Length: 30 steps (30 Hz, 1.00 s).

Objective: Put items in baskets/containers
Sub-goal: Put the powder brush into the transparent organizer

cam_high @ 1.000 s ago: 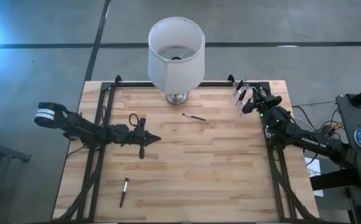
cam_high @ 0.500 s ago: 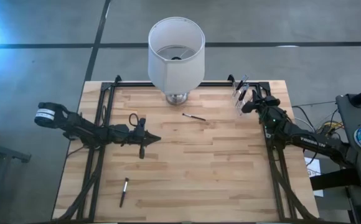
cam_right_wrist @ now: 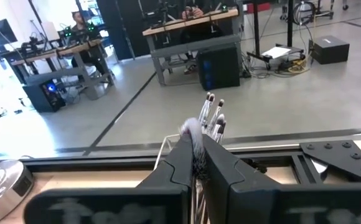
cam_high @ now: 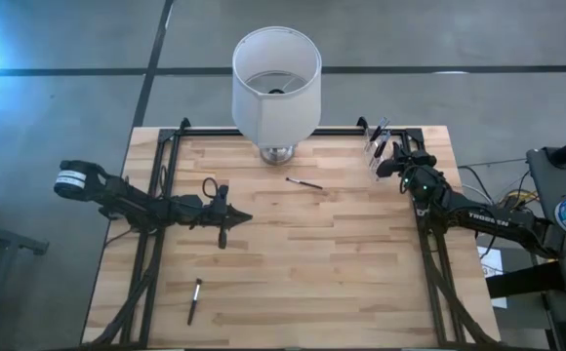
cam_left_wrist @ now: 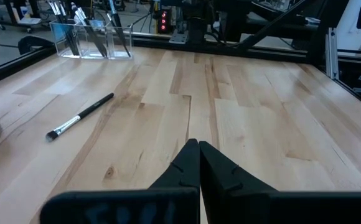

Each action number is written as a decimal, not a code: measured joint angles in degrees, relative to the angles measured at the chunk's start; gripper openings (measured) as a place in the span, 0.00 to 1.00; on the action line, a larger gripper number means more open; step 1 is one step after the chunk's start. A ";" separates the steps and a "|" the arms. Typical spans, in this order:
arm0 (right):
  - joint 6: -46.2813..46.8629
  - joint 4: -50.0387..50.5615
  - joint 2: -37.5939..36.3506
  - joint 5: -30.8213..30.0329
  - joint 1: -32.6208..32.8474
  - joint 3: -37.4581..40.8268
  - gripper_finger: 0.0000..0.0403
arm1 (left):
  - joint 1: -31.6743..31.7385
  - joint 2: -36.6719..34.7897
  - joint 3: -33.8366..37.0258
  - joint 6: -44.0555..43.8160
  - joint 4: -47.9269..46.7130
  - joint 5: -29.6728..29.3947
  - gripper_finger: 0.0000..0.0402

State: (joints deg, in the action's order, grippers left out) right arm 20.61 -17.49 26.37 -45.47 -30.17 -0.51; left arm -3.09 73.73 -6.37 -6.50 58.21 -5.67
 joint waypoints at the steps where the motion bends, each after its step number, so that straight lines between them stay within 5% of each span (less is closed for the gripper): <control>1: 0.01 0.02 0.00 -0.09 0.00 0.00 0.03 | 0.00 0.00 0.00 -0.02 -0.02 0.00 0.00; 11: 0.16 0.87 0.00 -1.19 0.00 -0.02 0.04 | 0.00 0.00 0.00 -1.16 -0.34 -0.02 0.00; 30: 2.37 2.73 0.00 0.21 0.02 -0.02 0.28 | 0.00 0.00 0.02 -4.61 -1.35 0.20 0.00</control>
State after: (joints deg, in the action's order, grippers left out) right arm 22.98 -14.76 26.37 -45.26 -30.15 -0.54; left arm -3.09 73.73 -6.35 -11.11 56.86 -5.48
